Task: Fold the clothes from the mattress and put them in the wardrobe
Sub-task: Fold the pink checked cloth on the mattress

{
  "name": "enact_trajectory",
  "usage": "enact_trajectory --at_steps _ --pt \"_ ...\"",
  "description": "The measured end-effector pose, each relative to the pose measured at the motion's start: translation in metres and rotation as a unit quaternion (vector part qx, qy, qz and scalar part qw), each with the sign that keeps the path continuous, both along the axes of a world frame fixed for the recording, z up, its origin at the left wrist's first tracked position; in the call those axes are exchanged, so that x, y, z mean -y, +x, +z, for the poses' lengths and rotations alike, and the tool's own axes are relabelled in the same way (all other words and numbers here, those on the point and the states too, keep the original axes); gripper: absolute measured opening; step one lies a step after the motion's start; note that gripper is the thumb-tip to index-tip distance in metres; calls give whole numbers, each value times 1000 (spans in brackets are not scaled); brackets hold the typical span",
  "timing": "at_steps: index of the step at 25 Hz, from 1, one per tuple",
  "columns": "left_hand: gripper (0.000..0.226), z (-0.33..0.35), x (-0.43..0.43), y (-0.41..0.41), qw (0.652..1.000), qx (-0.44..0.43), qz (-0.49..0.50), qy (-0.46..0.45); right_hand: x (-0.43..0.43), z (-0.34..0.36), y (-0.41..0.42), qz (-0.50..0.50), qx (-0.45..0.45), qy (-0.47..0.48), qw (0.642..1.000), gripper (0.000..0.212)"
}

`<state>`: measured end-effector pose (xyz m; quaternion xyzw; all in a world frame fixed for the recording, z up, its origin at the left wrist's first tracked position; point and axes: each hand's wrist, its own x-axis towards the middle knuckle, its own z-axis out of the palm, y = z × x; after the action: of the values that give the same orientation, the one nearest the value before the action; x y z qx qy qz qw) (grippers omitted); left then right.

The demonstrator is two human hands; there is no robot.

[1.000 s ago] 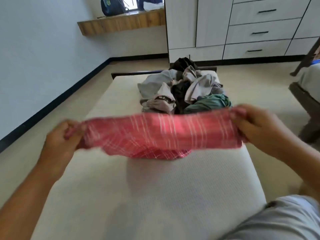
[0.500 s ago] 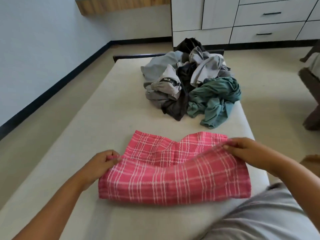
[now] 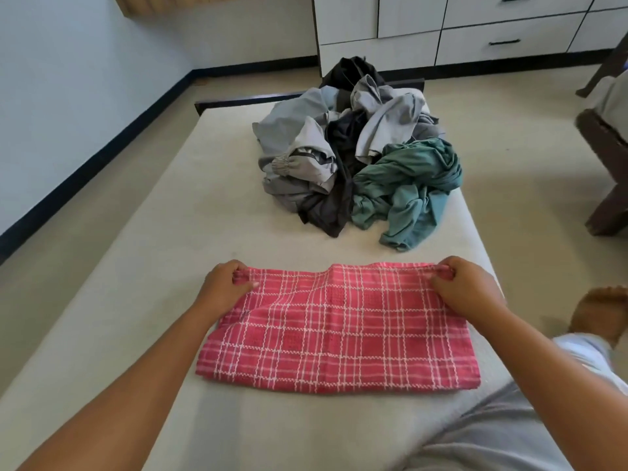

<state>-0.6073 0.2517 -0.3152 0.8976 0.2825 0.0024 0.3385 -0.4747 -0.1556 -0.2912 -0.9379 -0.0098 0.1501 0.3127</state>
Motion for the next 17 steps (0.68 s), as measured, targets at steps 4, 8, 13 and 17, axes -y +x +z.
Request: enact_trajectory --at_steps 4,8,13,17 --pt "40 5 -5 7 991 -22 50 -120 -7 1 7 16 -24 -21 999 57" --pt "22 27 -14 -3 967 10 58 -246 -12 -2 19 99 -38 -94 990 50" --pt "10 19 -32 -15 961 96 134 -224 -26 -5 24 113 19 -105 988 17" --pt "28 9 -25 -3 961 94 180 -186 -40 -8 15 20 55 -18 998 32"
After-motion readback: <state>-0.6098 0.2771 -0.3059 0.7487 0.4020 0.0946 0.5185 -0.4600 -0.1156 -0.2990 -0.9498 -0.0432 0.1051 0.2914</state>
